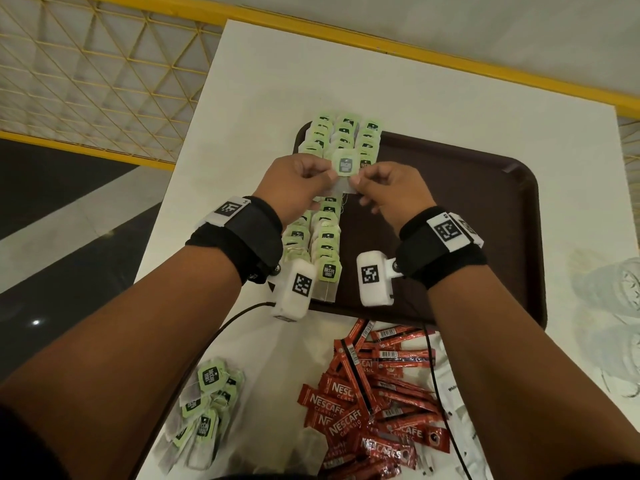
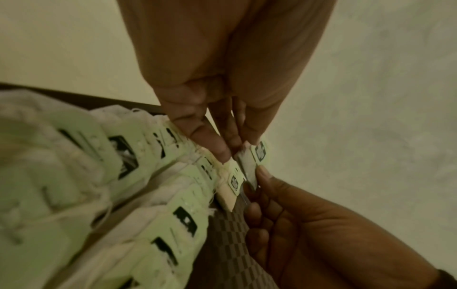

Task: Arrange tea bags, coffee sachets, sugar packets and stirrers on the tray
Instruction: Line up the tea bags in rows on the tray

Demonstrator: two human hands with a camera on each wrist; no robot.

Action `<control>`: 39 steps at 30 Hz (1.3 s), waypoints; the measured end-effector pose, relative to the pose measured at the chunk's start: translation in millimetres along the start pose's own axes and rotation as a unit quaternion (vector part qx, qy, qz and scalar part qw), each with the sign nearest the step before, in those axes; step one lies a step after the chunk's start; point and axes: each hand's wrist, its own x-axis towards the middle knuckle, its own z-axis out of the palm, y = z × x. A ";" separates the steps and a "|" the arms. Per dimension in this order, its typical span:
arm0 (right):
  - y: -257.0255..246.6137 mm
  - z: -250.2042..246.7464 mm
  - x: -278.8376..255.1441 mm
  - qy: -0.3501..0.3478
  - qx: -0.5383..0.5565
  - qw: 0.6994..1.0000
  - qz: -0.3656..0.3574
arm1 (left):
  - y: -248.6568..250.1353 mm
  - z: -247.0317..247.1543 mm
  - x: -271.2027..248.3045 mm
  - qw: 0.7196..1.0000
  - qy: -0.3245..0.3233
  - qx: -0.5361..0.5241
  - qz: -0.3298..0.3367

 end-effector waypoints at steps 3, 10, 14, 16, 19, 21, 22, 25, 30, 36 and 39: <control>9.1 -8.9 3.2 0.029 -0.014 0.999 0.028 | 3.8 -0.3 -3.2 1.000 0.008 -0.005 -0.010; 19.5 -9.3 11.7 0.049 -0.049 0.993 0.098 | 4.7 -5.7 -8.8 0.999 0.029 0.009 -0.026; 14.2 -7.0 16.3 0.044 -0.086 0.989 0.110 | 5.5 -8.4 -14.7 0.999 0.032 0.010 -0.025; 11.8 -6.5 17.5 0.046 -0.113 0.985 0.119 | 6.3 -9.6 -19.0 0.999 0.033 0.010 -0.023; 9.5 -8.1 13.3 0.059 -0.132 0.983 0.113 | 7.9 -11.7 -27.7 0.999 0.033 0.014 -0.024; 6.3 -11.1 3.9 0.071 -0.136 0.984 0.089 | 8.5 -15.3 -35.5 0.999 0.032 0.013 -0.024; 4.4 -12.9 -2.5 0.076 -0.138 0.985 0.076 | 8.8 -17.4 -40.6 0.999 0.032 0.015 -0.023; -3.4 -19.5 -25.8 0.077 -0.147 0.985 0.043 | 7.5 -24.1 -60.0 0.999 0.025 0.029 -0.024; -22.8 -22.3 -77.7 -0.002 -0.187 0.982 -0.012 | 4.7 -32.6 -106.5 0.999 0.008 0.041 -0.035; -28.4 8.0 -149.5 -0.146 -0.269 0.948 -0.084 | -12.9 -38.4 -164.9 0.995 -0.006 0.088 -0.053; -21.0 28.9 -188.6 -0.251 -0.314 0.910 -0.104 | -26.9 -45.4 -191.9 0.989 -0.012 0.142 -0.047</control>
